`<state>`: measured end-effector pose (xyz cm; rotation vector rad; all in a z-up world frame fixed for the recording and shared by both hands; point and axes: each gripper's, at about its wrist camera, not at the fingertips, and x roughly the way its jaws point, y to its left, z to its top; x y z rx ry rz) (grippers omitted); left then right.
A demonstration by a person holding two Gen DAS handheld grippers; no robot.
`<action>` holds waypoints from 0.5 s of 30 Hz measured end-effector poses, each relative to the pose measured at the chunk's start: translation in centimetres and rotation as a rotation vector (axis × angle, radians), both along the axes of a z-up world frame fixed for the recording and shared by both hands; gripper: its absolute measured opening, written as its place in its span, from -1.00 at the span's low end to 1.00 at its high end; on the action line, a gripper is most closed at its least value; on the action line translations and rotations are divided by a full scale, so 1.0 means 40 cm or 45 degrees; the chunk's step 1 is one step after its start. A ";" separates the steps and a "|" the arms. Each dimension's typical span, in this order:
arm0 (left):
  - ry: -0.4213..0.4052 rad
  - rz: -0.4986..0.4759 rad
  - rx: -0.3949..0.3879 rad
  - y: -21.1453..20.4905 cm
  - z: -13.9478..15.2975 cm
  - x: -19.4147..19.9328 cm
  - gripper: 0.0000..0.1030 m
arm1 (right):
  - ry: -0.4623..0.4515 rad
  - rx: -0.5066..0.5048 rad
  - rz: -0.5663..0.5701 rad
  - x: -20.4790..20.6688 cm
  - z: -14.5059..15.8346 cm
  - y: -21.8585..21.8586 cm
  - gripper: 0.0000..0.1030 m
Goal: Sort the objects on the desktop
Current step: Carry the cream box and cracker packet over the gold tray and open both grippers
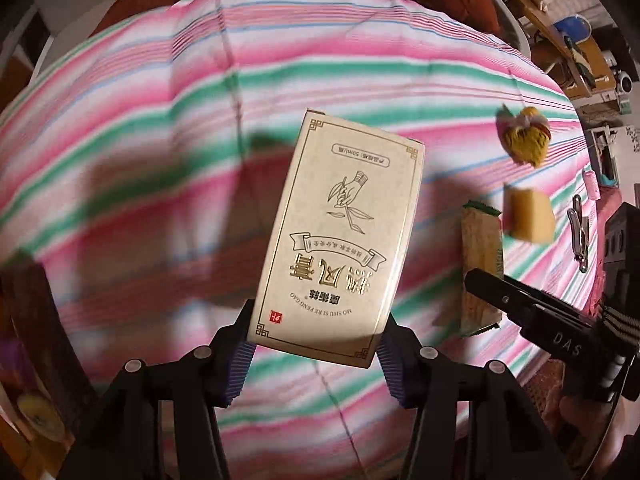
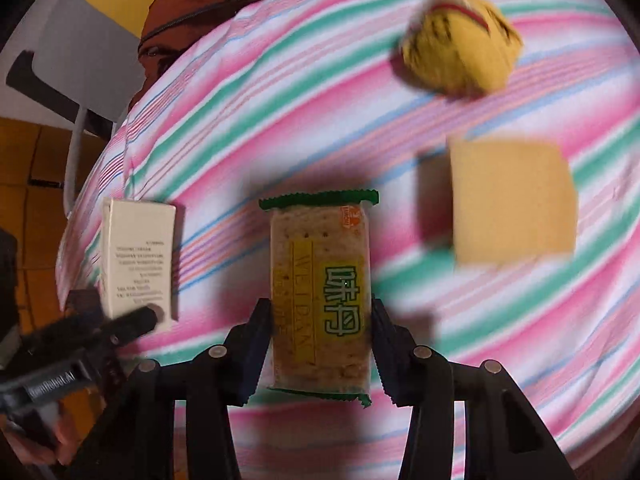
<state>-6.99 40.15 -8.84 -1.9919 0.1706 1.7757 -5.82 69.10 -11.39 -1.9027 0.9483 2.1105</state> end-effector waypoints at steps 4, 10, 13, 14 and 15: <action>-0.018 0.074 0.036 -0.073 0.009 0.054 0.08 | -0.023 -0.078 -0.058 0.057 0.005 -0.028 -0.07; 0.009 0.098 0.077 -0.184 0.035 0.127 0.08 | -0.033 -0.097 -0.023 0.095 0.035 -0.097 -0.07; 0.021 0.128 0.099 -0.253 0.063 0.146 0.08 | -0.026 -0.102 0.016 0.096 0.058 -0.146 -0.07; 0.022 0.139 0.106 -0.270 0.071 0.144 0.08 | -0.023 -0.105 0.026 0.094 0.064 -0.160 -0.07; 0.023 0.167 0.124 -0.271 0.090 0.134 0.08 | -0.020 -0.109 0.037 0.092 0.072 -0.176 -0.07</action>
